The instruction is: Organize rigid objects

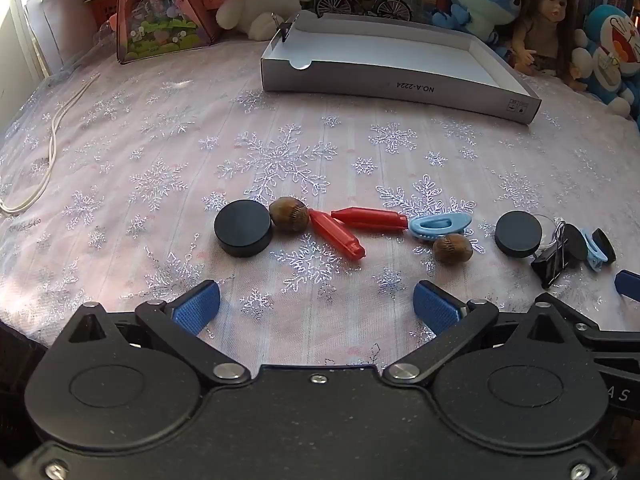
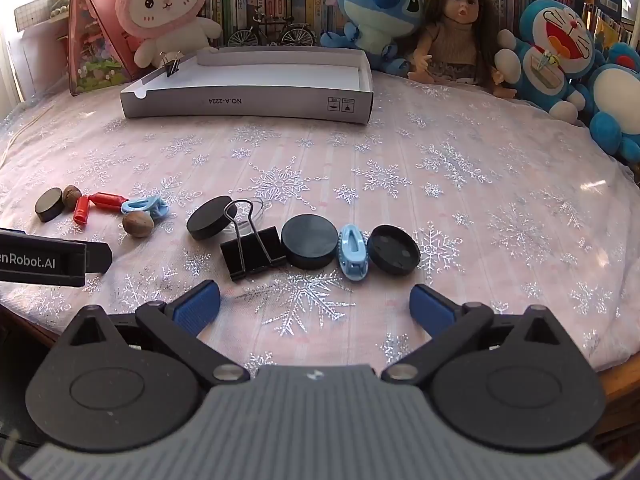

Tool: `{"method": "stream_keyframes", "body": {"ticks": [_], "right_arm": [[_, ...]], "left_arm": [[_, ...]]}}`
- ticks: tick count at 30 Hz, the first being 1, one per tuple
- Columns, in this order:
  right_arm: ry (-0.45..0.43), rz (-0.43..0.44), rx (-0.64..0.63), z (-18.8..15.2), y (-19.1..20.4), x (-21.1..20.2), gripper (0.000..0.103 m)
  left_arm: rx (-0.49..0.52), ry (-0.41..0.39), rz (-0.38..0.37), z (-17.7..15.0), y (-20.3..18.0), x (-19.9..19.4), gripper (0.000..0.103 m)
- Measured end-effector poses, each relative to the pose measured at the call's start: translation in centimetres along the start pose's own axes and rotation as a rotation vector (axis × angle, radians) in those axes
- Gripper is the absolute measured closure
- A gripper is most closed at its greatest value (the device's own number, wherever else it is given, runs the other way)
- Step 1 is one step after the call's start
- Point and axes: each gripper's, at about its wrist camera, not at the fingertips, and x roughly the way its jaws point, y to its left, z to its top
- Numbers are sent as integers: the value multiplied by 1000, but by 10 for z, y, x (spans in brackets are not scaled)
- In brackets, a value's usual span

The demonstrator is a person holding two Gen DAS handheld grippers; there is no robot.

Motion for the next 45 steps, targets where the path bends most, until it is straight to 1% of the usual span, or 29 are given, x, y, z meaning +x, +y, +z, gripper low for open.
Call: {"method": "stream_keyframes", "body": {"ticks": [45], "right_arm": [[0, -1, 1, -1, 1, 0, 0]], "left_arm": [[0, -5, 5, -1, -2, -2, 0]]}}
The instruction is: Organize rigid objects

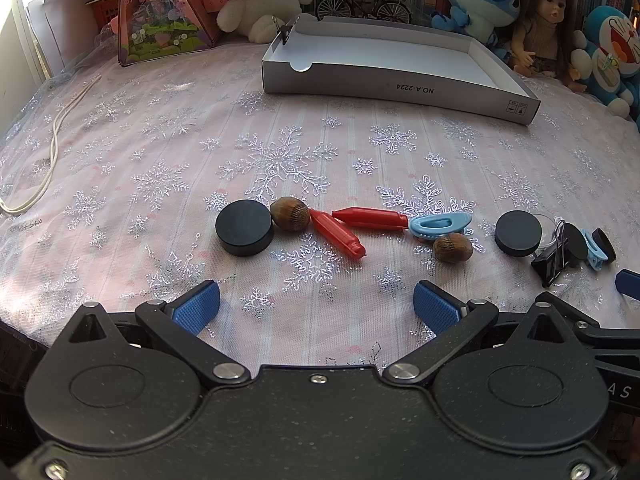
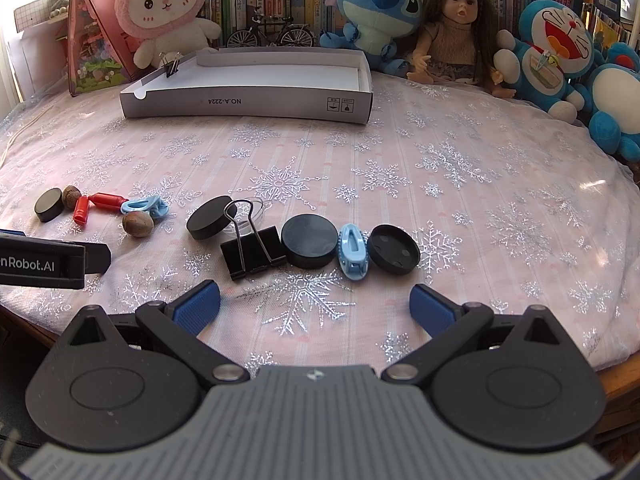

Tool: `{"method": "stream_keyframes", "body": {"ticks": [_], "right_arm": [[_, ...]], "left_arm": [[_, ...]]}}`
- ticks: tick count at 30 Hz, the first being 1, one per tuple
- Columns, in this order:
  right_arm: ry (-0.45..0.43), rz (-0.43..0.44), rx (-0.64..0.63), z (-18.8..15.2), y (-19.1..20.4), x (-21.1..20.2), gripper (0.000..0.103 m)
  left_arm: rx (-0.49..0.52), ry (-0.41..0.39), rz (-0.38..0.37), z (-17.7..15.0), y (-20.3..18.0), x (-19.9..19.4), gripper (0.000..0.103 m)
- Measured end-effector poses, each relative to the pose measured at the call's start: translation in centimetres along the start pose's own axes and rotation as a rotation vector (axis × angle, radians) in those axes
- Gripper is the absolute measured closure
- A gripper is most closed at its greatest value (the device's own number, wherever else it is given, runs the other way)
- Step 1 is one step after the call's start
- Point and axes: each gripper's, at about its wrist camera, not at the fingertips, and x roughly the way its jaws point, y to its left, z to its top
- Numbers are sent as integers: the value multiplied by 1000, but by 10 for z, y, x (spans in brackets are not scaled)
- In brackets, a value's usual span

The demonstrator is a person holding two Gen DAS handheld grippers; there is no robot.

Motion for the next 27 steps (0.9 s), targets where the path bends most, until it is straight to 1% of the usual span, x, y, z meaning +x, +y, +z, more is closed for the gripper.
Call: {"method": "stream_keyframes", "body": {"ticks": [13, 27], "right_arm": [[3, -1, 1, 0, 1, 0, 0], [7, 0, -1, 2, 0, 0, 0]], "left_arm": [[0, 1, 0, 0, 0, 0, 0], [20, 25, -13, 7, 0, 2, 0]]}}
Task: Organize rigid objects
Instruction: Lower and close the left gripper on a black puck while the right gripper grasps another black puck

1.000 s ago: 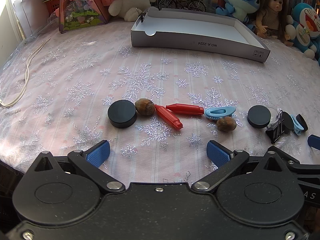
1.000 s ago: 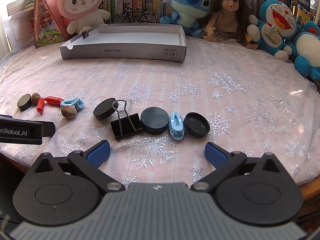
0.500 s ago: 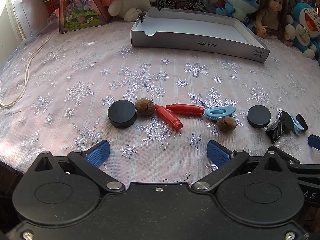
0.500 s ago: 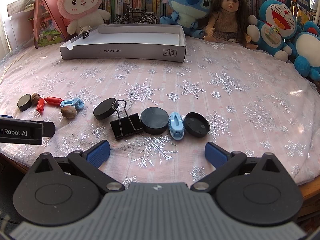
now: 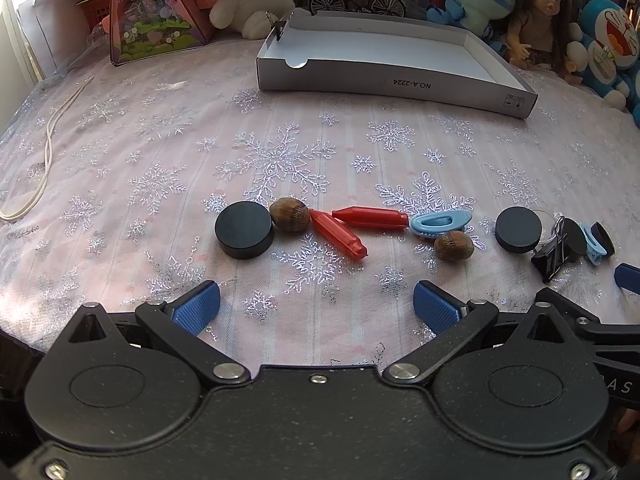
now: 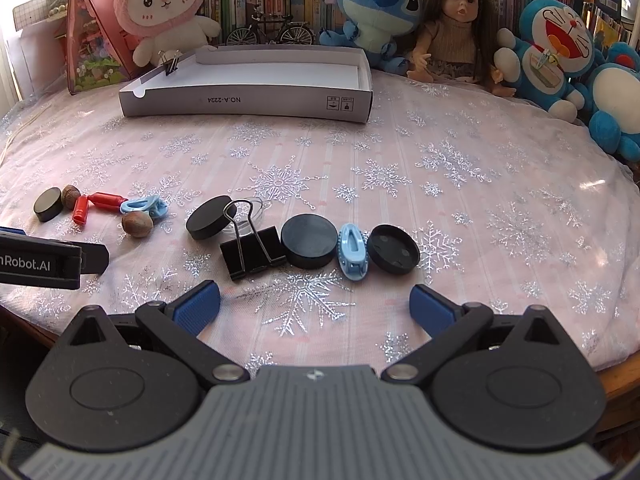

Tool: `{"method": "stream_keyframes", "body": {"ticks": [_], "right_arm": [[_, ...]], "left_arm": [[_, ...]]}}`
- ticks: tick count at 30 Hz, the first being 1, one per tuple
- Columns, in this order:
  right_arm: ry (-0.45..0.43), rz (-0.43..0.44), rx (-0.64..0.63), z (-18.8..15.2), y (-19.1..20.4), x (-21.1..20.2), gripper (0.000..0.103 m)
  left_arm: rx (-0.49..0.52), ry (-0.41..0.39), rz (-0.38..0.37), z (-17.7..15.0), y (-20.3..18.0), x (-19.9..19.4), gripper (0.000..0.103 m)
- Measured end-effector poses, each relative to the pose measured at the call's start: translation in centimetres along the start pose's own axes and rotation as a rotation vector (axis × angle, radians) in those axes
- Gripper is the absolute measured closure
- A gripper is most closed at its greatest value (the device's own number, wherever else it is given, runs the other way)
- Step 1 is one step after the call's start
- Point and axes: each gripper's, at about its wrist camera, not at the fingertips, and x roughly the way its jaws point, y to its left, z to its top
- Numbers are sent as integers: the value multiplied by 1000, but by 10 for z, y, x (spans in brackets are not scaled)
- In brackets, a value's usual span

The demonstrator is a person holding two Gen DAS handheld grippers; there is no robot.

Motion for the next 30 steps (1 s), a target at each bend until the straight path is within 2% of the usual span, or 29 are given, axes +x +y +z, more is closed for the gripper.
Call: {"method": "stream_keyframes", "body": {"ticks": [7, 14, 15, 18, 20, 22, 25, 28, 30], "right_arm": [[-41, 16, -9, -5, -1, -2, 0], [-32, 48, -36, -2, -4, 0, 0], [-35, 56, -40, -2, -4, 0, 0], [-39, 76, -52, -2, -5, -1, 0], [-51, 100, -52, 0, -6, -4, 2], [-67, 117, -43, 1, -8, -7, 5], [-109, 123, -45, 4, -9, -15, 11], [-153, 86, -65, 7, -10, -21, 18], [-175, 59, -59, 9, -14, -24, 22]], "left_arm": [[17, -32, -5, -4, 3, 0, 0], [16, -54, -17, -6, 6, -1, 1], [12, -59, -15, -7, 6, -2, 2], [-4, -97, -12, -9, 10, -10, 20], [-6, -116, -12, -8, 13, -15, 29], [1, -144, -10, -7, 15, -20, 31], [14, -207, 5, -7, 19, -30, 31], [7, -306, 45, -7, 27, -37, 30], [1, -324, 56, -5, 33, -36, 30]]}}
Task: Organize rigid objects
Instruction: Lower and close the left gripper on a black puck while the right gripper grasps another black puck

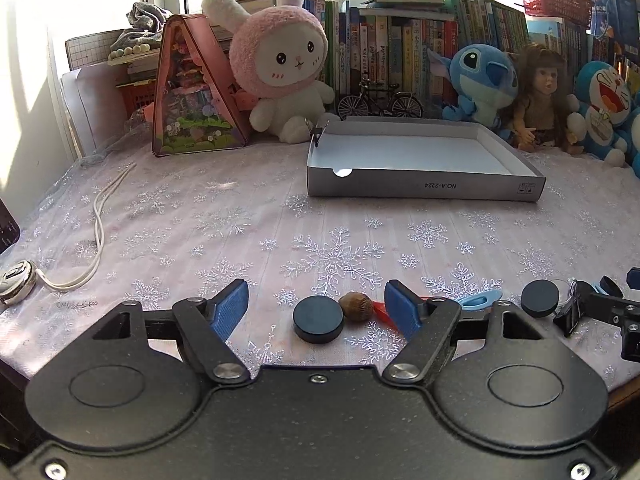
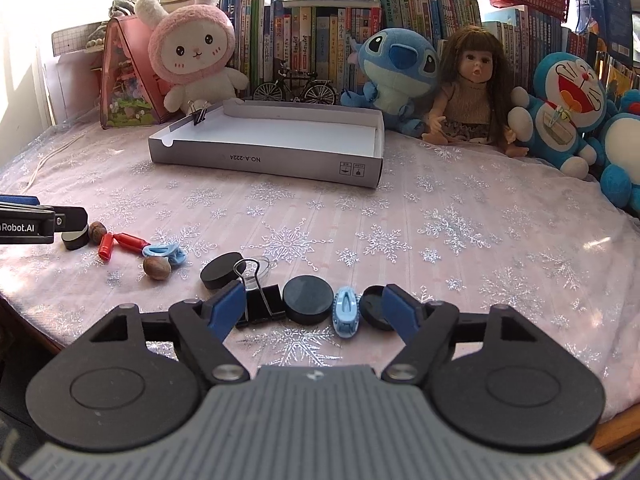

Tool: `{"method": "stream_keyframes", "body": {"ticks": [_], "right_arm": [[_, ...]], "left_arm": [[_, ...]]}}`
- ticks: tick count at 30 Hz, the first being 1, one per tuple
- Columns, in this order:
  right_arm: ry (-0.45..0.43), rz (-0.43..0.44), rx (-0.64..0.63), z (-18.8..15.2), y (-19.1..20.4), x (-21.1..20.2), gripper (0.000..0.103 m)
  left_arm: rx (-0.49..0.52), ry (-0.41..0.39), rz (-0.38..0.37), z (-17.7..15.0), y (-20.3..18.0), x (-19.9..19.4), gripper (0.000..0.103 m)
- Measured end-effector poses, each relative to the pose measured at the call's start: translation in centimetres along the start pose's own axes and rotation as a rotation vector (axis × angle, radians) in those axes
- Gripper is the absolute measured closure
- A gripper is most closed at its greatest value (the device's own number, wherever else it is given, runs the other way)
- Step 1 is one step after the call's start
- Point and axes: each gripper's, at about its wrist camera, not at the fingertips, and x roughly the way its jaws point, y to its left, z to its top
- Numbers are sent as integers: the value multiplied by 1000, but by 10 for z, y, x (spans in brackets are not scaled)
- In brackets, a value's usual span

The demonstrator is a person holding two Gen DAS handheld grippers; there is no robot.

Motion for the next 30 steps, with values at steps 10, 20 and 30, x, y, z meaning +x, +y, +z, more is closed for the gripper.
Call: {"method": "stream_keyframes", "body": {"ticks": [10, 20, 30], "right_arm": [[26, -109, 62, 0, -27, 0, 53], [70, -118, 116, -6, -36, 8, 57], [71, -112, 126, -5, -36, 18, 55]], "left_arm": [[-2, 66, -49, -16, 16, 9, 47], [-4, 72, -61, -19, 12, 17, 55], [-8, 67, -35, -19, 10, 29, 55]]}}
